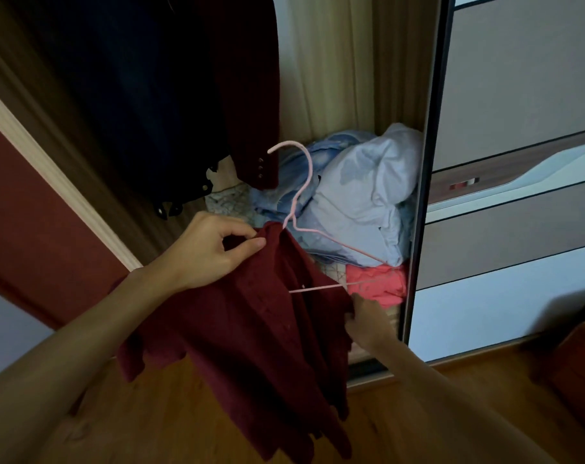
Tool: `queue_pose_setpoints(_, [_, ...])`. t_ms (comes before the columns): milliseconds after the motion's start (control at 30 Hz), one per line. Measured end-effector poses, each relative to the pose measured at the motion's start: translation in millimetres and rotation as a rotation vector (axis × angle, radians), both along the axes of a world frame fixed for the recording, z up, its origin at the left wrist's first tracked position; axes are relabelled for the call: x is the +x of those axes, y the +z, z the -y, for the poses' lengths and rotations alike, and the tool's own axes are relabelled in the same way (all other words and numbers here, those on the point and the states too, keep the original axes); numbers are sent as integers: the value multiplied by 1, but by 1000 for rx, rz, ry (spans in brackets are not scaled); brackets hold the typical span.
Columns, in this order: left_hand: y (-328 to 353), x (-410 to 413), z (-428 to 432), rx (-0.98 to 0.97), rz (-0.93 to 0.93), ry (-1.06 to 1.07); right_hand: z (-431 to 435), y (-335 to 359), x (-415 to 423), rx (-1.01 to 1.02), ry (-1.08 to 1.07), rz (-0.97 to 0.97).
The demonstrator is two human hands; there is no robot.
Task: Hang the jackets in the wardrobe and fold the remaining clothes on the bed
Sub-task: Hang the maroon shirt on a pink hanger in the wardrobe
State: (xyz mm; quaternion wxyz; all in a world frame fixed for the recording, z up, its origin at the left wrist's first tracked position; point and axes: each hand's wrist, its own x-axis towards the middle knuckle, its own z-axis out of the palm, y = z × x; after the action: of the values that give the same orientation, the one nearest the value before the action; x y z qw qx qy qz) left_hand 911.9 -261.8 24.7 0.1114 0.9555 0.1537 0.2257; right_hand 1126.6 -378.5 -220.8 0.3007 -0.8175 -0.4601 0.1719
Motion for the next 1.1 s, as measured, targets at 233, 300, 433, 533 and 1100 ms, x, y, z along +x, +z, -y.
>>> queue_pose_setpoints(233, [-7, -39, -9, -193, 40, -37, -1, 29, 62, 43, -129, -241])
queue_pose_setpoints(300, [-10, -47, -10, -263, 57, -51, -3, 46, 70, 67, -88, -273])
queue_pose_setpoints(433, [-10, -60, -16, -365, 80, -54, -7, 80, 84, 120, -30, -349])
queue_pose_setpoints(533, [-14, -66, -20, -275, -3, -56, -13, 105, 87, 181, -21, -360])
queue_pose_setpoints(1100, [-37, -53, -23, -146, 160, 46, 2, 191, -18, 497, 622, -755])
